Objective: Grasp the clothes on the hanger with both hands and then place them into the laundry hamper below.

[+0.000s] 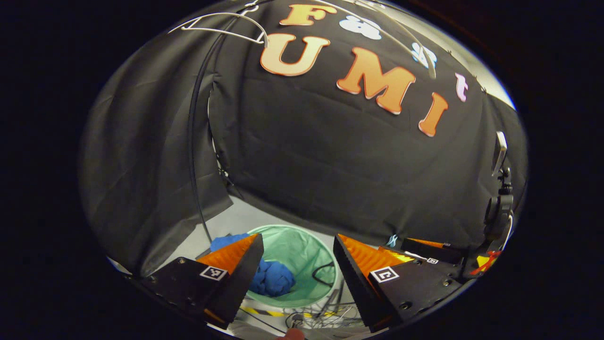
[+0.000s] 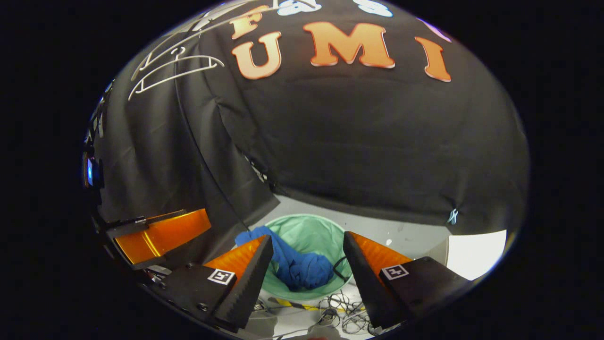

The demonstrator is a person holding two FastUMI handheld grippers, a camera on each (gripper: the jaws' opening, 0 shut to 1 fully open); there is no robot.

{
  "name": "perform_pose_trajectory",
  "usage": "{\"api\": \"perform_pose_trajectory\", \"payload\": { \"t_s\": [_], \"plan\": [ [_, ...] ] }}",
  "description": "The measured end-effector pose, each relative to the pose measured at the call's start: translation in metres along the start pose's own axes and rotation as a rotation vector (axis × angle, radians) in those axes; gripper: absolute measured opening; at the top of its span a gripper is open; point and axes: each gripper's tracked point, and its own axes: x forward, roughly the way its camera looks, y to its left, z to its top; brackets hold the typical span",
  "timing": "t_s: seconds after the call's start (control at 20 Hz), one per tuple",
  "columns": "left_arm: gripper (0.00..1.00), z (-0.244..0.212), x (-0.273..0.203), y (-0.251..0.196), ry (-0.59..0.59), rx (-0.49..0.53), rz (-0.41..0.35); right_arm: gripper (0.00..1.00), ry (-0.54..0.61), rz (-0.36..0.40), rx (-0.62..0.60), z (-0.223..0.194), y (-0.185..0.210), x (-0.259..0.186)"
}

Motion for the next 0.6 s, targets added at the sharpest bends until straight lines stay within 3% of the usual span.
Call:
{"api": "perform_pose_trajectory", "payload": {
  "t_s": [0.35, 0.4, 0.5, 0.6],
  "plan": [
    [0.94, 0.120, -0.049, -0.015, -0.311, 0.066, 0.019, 0.97, -0.298, 0.045, -0.008, 0.120, 0.015, -0.059],
    [0.98, 0.133, -0.058, -0.017, -0.354, 0.064, 0.019, 0.97, -0.335, 0.047, -0.008, 0.135, 0.015, -0.066],
    [0.89, 0.157, -0.076, -0.020, -0.440, 0.063, 0.025, 0.97, -0.401, 0.052, 0.003, 0.153, 0.014, -0.090],
    [0.88, 0.177, -0.089, -0.017, -0.504, 0.066, 0.037, 0.97, -0.460, 0.053, 0.006, 0.176, 0.012, -0.115]
  ]
}}
